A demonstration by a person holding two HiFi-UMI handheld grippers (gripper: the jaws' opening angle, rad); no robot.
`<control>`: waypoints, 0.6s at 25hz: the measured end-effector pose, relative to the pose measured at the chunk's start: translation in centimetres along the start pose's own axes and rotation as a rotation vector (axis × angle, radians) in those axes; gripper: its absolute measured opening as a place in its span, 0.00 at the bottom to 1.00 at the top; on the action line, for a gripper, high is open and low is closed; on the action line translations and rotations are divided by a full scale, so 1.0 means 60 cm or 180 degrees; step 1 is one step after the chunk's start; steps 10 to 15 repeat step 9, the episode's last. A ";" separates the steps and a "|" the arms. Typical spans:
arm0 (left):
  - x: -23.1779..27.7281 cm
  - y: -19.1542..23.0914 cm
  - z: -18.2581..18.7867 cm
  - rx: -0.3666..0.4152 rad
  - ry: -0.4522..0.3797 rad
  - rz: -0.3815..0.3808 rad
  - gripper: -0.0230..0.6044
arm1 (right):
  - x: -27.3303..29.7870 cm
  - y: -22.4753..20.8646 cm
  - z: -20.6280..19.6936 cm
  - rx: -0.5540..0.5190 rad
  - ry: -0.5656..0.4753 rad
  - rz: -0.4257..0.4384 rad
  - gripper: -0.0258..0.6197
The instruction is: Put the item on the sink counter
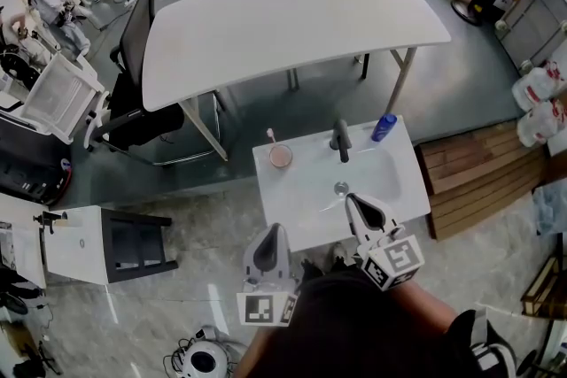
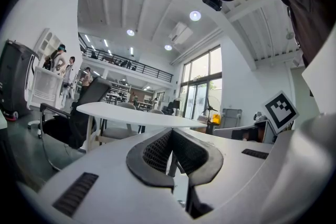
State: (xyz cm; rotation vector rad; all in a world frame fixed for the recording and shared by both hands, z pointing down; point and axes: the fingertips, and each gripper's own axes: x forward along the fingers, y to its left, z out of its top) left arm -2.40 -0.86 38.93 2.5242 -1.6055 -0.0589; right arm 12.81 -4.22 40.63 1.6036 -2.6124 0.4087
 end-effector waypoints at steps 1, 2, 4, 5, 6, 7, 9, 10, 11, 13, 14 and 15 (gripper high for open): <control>0.000 0.000 0.000 0.0009 0.0000 -0.0003 0.06 | 0.000 0.000 -0.001 -0.0001 -0.0002 -0.0004 0.05; -0.001 0.000 -0.001 0.0010 -0.0001 -0.0002 0.06 | 0.000 0.000 0.000 -0.0009 -0.0004 -0.0005 0.05; -0.001 0.001 0.000 0.0009 -0.0001 0.0002 0.06 | 0.000 0.001 0.004 -0.0026 -0.0008 -0.0003 0.05; -0.001 0.001 0.001 0.0007 0.0000 0.0004 0.06 | 0.000 0.001 0.007 -0.0030 -0.0011 0.0000 0.05; -0.001 0.001 0.001 -0.0003 0.0002 0.0009 0.06 | 0.000 0.002 0.009 -0.0029 -0.0013 0.0002 0.05; -0.001 0.000 0.002 -0.0020 0.0003 0.0014 0.06 | 0.000 0.003 0.011 -0.0028 -0.0015 0.0005 0.05; 0.000 -0.001 0.003 -0.0074 0.0000 0.0024 0.06 | 0.000 0.004 0.013 -0.0029 -0.0018 0.0014 0.05; 0.000 -0.001 0.003 -0.0074 0.0000 0.0024 0.06 | 0.000 0.004 0.013 -0.0029 -0.0018 0.0014 0.05; 0.000 -0.001 0.003 -0.0074 0.0000 0.0024 0.06 | 0.000 0.004 0.013 -0.0029 -0.0018 0.0014 0.05; 0.000 -0.001 0.003 -0.0074 0.0000 0.0024 0.06 | 0.000 0.004 0.013 -0.0029 -0.0018 0.0014 0.05; 0.000 -0.001 0.003 -0.0074 0.0000 0.0024 0.06 | 0.000 0.004 0.013 -0.0029 -0.0018 0.0014 0.05; 0.000 -0.001 0.003 -0.0074 0.0000 0.0024 0.06 | 0.000 0.004 0.013 -0.0029 -0.0018 0.0014 0.05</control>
